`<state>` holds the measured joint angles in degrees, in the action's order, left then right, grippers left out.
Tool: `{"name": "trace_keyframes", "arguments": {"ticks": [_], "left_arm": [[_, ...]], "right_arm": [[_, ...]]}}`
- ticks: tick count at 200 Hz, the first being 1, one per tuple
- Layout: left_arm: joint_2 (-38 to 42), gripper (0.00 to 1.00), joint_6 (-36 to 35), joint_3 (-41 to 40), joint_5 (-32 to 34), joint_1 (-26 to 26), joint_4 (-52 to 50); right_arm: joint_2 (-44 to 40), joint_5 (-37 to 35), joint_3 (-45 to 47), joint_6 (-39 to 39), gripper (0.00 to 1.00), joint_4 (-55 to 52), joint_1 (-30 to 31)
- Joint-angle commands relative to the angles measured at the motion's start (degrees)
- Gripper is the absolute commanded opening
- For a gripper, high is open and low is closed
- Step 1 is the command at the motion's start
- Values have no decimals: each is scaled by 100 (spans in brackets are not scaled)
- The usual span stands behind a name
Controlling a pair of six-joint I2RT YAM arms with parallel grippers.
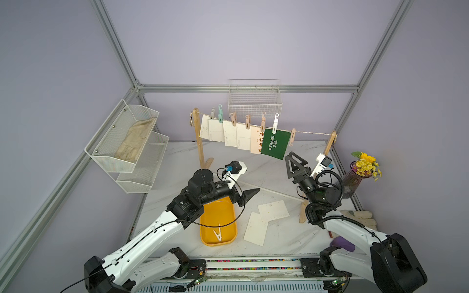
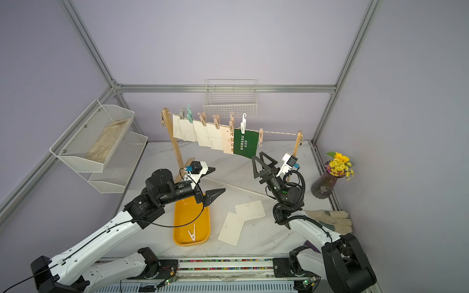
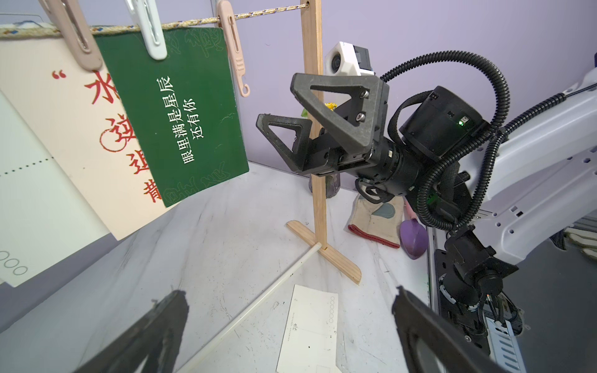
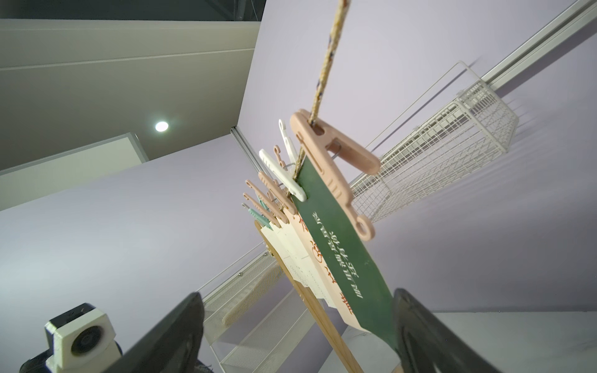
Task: Remove the postcards from the strings
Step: Remove the clamp from the clothesline.
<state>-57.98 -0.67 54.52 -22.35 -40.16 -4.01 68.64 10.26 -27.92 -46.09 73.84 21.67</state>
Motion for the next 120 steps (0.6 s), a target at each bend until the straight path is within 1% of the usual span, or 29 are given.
{"name": "trace_keyframes", "arguments": {"ticks": [1, 20, 58, 78, 82, 120], "left_arm": [[102, 100, -43, -47, -62, 17, 147], [115, 100, -50, -47, -69, 17, 146], [189, 100, -63, -64, -46, 16, 146], [199, 100, -57, -64, -44, 8, 147], [199, 100, -64, -61, -42, 8, 146], [210, 100, -54, -56, -62, 13, 138]], "right_arm": [[293, -309, -276, 190, 95, 840, 113], [661, -451, -446, 95, 97, 1272, 143], [924, -554, -882, 340, 97, 1273, 216], [958, -625, -1062, 381, 97, 1273, 217], [1105, -638, -1104, 374, 97, 1273, 220], [1392, -766, -1399, 397, 97, 1271, 218]]}}
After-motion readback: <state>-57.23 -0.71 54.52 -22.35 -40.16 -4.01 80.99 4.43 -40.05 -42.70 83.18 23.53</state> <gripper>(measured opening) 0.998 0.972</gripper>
